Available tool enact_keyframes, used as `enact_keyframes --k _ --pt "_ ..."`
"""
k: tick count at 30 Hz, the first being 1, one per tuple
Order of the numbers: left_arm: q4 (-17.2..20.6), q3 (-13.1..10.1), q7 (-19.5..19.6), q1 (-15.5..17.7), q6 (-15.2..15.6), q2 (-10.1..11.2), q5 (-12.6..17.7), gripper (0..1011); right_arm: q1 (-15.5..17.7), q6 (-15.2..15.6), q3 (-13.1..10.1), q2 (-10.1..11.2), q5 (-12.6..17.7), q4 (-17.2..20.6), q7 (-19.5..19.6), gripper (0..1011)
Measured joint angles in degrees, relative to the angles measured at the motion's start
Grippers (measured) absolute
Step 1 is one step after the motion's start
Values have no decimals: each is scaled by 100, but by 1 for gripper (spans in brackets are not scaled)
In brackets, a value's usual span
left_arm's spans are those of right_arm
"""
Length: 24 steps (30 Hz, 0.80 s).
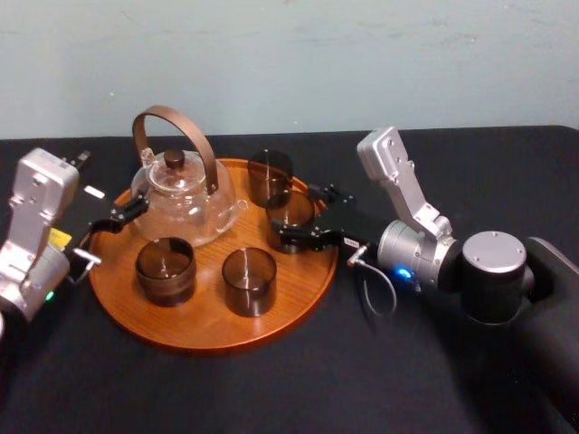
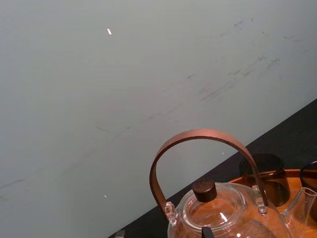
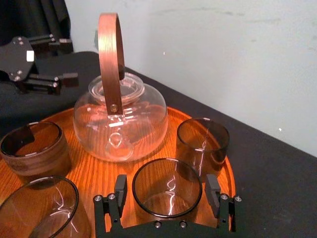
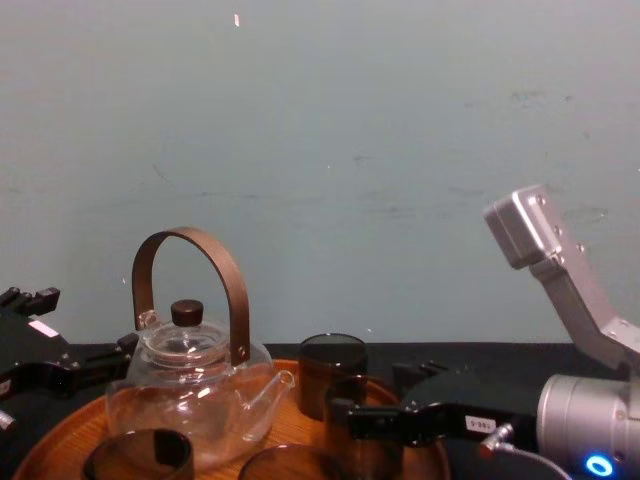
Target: Pick up the glass from the table and place it on the tray.
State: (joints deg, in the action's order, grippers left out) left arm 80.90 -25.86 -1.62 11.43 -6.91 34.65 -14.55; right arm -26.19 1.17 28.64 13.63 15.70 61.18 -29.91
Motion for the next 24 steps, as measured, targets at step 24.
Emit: enact_keyframes --k 24 --pt "0 0 0 0 0 0 0 1001 891 109 -632 673 423 1855 493 1002"
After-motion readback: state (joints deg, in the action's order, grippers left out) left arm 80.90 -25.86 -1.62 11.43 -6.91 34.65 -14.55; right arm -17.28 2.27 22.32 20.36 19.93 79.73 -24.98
